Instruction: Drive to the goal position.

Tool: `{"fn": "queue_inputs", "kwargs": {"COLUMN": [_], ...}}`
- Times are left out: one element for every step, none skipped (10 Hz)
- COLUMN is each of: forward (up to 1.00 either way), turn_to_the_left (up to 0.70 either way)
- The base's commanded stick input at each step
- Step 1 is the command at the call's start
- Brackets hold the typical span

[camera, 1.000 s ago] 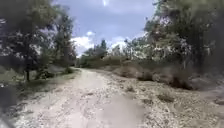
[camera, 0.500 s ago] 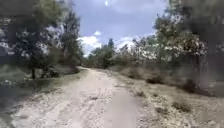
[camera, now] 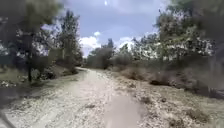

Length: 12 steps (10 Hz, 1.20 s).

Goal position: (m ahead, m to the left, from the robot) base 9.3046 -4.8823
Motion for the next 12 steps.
{"fn": "queue_inputs", "kwargs": {"forward": [0.50,0.50,0.50,0.50,0.50,0.50,0.50,0.50,0.50,0.50,0.50,0.50], "turn_to_the_left": [0.01,0.01,0.01,0.01,0.01,0.01,0.01,0.01,0.01,0.01,0.01,0.51]}}
